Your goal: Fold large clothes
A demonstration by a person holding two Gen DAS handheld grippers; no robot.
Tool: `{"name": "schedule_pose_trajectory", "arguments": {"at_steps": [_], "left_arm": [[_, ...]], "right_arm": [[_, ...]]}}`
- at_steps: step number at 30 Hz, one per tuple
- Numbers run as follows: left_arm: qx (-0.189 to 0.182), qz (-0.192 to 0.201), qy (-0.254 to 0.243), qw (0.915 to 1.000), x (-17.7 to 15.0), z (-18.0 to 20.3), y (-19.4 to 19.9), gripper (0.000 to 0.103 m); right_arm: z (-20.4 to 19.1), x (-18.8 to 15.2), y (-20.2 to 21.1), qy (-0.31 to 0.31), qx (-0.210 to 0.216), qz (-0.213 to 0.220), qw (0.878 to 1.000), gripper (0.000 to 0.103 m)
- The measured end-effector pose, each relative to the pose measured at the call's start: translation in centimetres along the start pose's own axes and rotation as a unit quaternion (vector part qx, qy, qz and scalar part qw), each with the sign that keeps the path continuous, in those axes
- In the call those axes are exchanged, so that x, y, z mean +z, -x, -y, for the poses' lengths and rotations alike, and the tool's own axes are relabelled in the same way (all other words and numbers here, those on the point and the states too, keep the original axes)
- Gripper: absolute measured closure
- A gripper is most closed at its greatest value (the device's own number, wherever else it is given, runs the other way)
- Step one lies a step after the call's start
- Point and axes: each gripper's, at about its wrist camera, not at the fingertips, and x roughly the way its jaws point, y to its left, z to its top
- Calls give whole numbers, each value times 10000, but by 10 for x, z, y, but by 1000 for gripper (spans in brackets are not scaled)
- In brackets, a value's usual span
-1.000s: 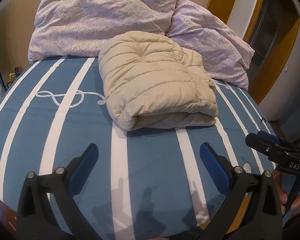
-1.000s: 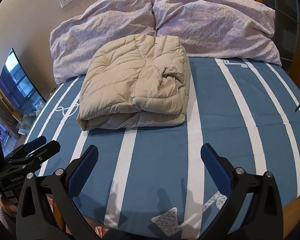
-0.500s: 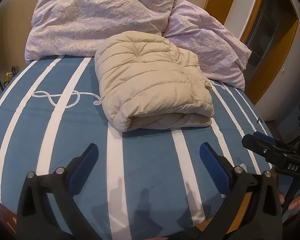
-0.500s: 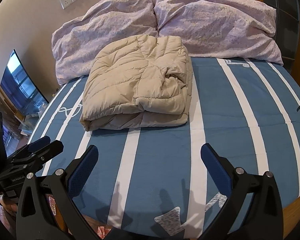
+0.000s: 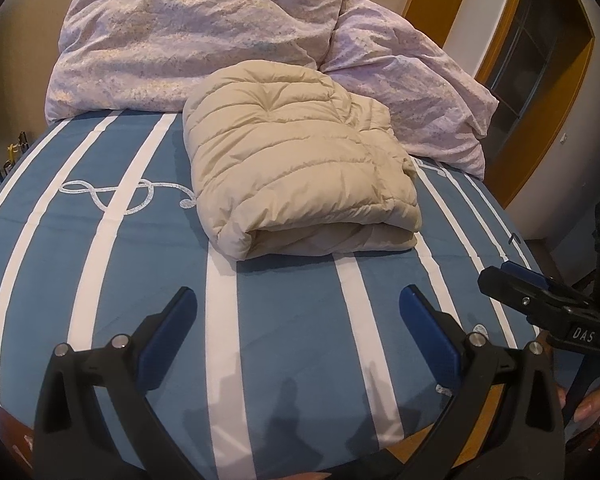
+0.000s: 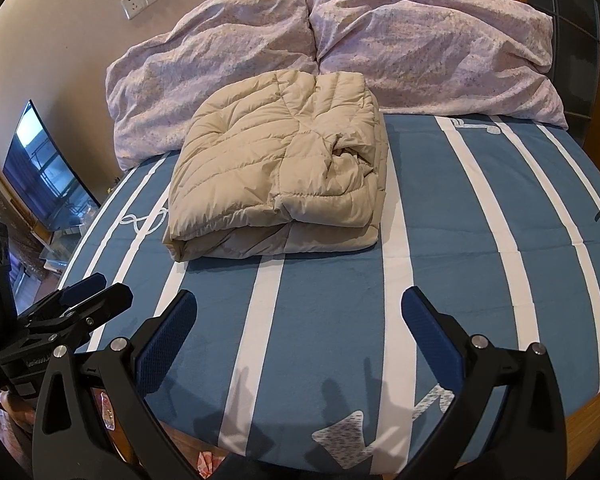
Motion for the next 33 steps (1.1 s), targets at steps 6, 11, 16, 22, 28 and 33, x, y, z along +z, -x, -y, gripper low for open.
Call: {"name": "schedule_pose_trajectory", "arguments": {"at_steps": [6,11,16,22,28,33], "left_arm": [[-11,1,4,10000,-1,0,0,2],[-11,-6,3,10000,-1,1,0,2],[-14,-9,13,10000,-2,2,0,2],[-7,-10,6,10000,-1,2,0,2],[-10,-16,13,10000,-1,2,-1,2],[-13,-16,10,10000,0,2,0,2]], "right_arm": [[0,0,0,-2,4,-1,10000,1],[-1,-1,0,-14,3,-1,10000,1],[-1,-1,0,-11,6,0,10000,1],[-1,-1,0,-16,6,-5,10000,1],[0,-1,0,-10,37,-10,10000,1],[-2,-2,0,-20,39,-9,10000,1]]}}
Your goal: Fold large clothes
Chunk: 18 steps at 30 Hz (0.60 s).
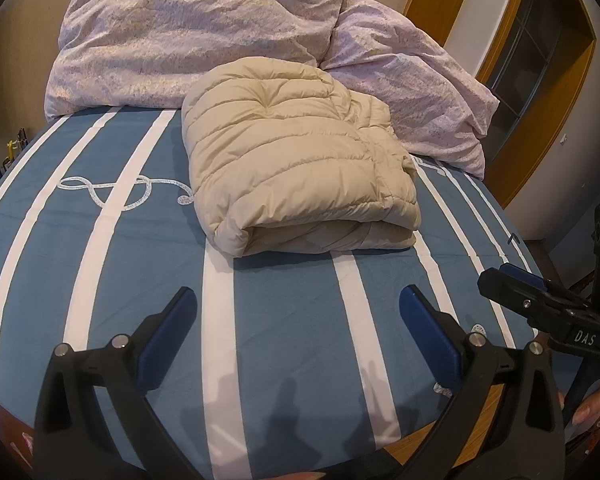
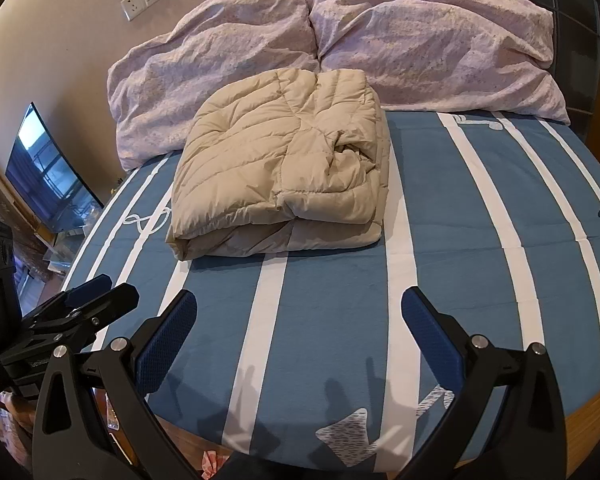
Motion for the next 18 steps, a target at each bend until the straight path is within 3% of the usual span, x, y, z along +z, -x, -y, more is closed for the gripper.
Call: {"name": "schedule_pose_trajectory", "arguments": {"at_steps": [18], "left_arm": [[-1,-16,14,10000,-4,0,-3,2]], "right_arm": [[2,0,-2,-16,7,-6,10000,1]]}}
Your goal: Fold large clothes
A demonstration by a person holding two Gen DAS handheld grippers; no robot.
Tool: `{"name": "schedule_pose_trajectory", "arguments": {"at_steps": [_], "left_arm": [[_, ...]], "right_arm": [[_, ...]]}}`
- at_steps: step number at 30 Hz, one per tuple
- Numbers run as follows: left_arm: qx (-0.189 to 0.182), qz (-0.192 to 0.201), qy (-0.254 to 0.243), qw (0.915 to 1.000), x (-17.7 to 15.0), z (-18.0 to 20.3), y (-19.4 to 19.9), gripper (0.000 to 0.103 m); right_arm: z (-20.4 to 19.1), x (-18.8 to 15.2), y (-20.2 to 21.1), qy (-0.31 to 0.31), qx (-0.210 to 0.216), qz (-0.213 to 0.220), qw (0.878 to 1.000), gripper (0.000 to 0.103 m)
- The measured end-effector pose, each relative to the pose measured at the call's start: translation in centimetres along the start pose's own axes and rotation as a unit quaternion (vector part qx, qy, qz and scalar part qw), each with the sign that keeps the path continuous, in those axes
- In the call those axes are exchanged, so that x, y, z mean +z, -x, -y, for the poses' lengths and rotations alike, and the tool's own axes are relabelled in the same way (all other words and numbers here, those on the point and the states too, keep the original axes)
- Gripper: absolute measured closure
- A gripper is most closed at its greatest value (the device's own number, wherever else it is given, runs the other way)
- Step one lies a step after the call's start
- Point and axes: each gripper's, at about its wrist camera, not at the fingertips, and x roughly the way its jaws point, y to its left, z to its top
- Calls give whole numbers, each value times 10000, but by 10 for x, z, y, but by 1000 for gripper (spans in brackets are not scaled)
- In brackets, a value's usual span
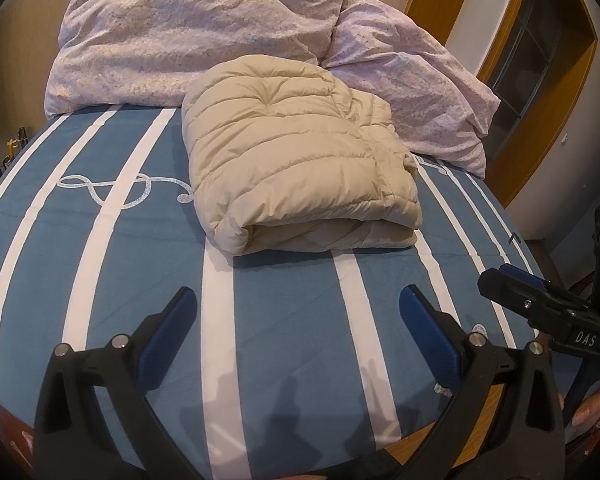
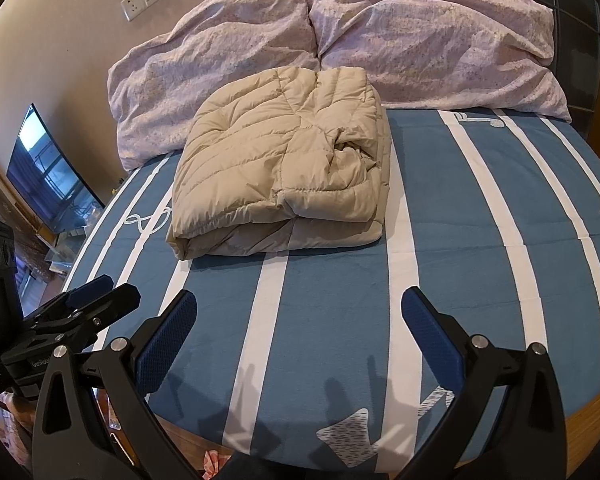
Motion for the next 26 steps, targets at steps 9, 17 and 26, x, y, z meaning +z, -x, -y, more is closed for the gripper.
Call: {"name": "schedule_pose_trajectory", "arguments": {"at_steps": [9,17,26], "left_arm": [[25,-5,17,10000,0,-2,-1,2],[91,-48,20,9999,0,-2,-2,2],[93,-49,25,9999,0,-1,-2,2]], "right_arm": [[-4,-3,-1,-5,36,-29,10000,1],[-6,-5,-2,-24,35,-46,10000,1],[-4,-4,-2,-34,42,-47,10000,1]]}}
